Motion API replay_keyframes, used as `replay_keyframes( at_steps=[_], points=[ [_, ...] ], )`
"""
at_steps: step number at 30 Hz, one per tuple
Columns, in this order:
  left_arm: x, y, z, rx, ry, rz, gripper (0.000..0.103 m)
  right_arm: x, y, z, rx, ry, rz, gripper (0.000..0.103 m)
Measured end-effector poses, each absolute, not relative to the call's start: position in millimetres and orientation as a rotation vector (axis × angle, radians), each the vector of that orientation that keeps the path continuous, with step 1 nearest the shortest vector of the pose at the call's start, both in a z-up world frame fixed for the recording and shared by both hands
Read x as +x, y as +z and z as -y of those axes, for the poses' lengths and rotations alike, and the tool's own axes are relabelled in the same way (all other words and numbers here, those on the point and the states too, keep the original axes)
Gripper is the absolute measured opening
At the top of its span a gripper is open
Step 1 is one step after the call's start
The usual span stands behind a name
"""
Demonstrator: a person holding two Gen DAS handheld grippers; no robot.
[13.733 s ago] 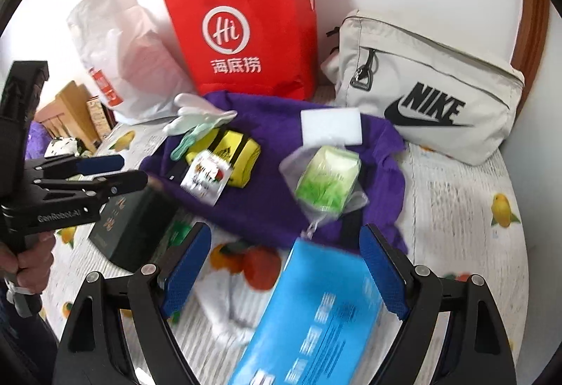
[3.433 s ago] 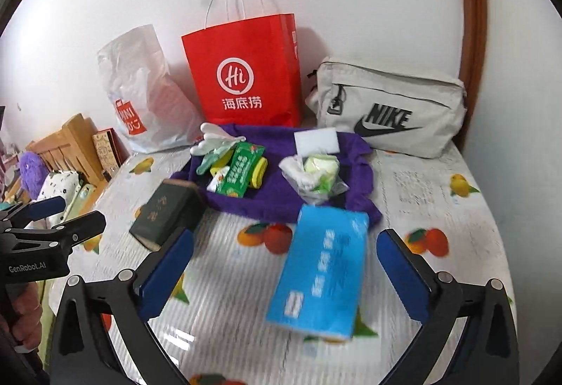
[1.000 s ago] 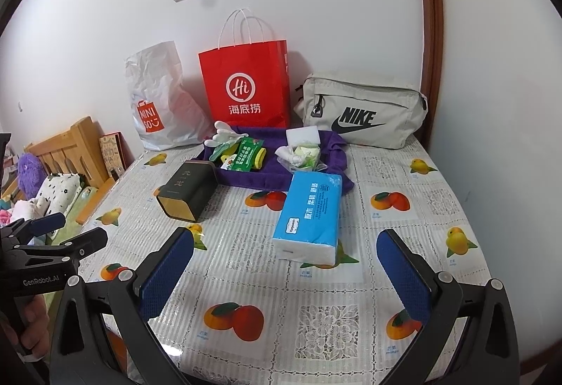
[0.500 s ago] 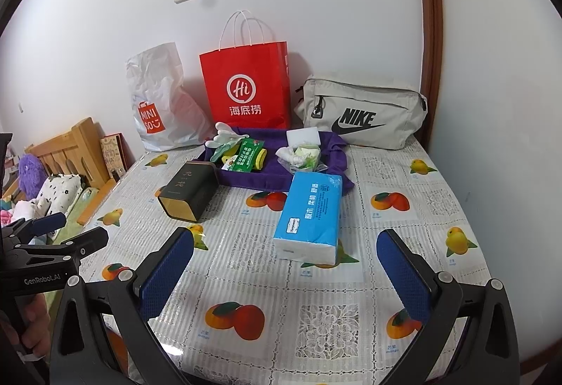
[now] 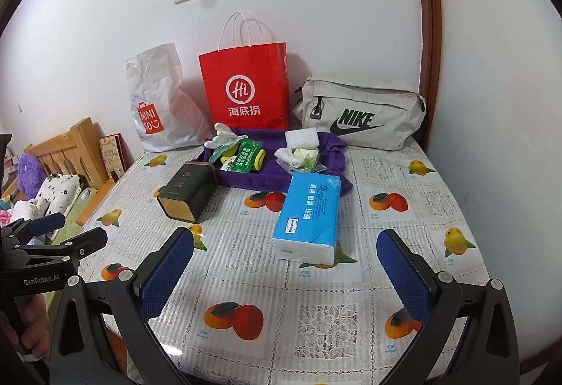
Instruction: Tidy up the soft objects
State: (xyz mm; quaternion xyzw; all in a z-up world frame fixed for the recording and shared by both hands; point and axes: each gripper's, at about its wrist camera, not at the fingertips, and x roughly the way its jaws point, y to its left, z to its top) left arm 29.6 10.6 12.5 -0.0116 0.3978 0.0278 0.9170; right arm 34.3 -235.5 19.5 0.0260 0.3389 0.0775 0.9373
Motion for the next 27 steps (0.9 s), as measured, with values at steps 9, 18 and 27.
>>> replay_keyframes(
  at_steps=[9, 18, 27],
  points=[
    [28.9, 13.9, -11.0, -0.024, 0.059, -0.816, 0.103, 32.5, 20.6, 236.3, 0.055, 0.156, -0.692, 0.102],
    [28.1, 14.6, -10.3, -0.024, 0.059, -0.814, 0.103, 32.6, 20.6, 236.7, 0.055, 0.154, -0.69, 0.102],
    [27.7, 13.4, -9.5, -0.024, 0.06, -0.813, 0.103, 33.2, 21.1, 237.7, 0.056, 0.156, -0.69, 0.102]
  ],
)
